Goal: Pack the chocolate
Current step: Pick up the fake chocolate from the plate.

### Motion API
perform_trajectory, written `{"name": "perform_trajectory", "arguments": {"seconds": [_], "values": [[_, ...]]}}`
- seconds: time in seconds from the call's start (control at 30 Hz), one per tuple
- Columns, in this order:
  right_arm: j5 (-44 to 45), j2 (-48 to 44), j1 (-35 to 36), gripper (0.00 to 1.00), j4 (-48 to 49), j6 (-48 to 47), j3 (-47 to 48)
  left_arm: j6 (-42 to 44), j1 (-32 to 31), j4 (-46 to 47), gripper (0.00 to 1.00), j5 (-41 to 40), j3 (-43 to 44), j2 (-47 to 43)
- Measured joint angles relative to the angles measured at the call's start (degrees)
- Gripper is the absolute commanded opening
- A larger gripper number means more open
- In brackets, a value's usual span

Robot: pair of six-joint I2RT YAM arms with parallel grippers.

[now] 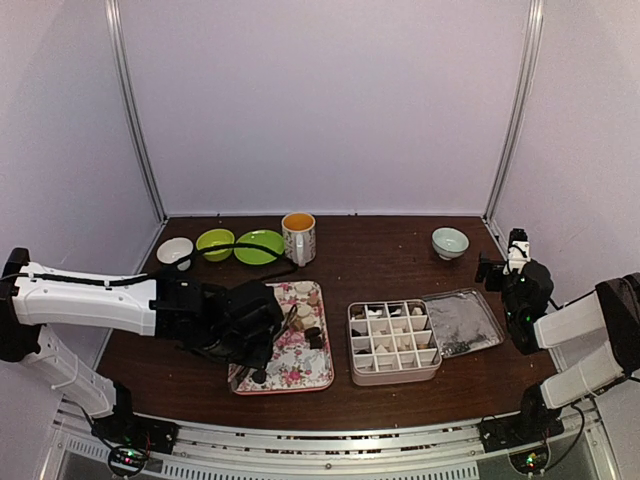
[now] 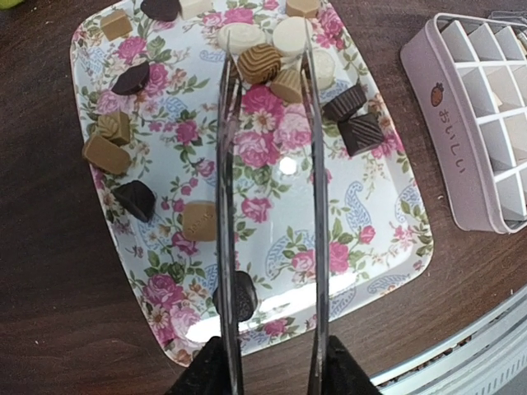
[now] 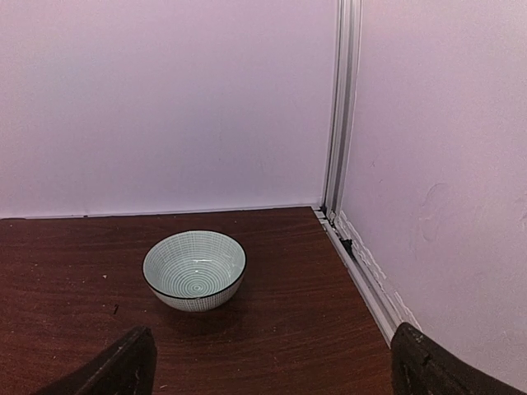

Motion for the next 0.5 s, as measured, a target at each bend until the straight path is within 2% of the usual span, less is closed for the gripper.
{"name": "perform_trajectory", "arguments": {"seconds": [0.5], "values": [[0.0,0.0,0.0,1.0,0.0,0.0,0.0,0.33,1.11,0.0,0.42,-1.09,0.79,1.51]]}}
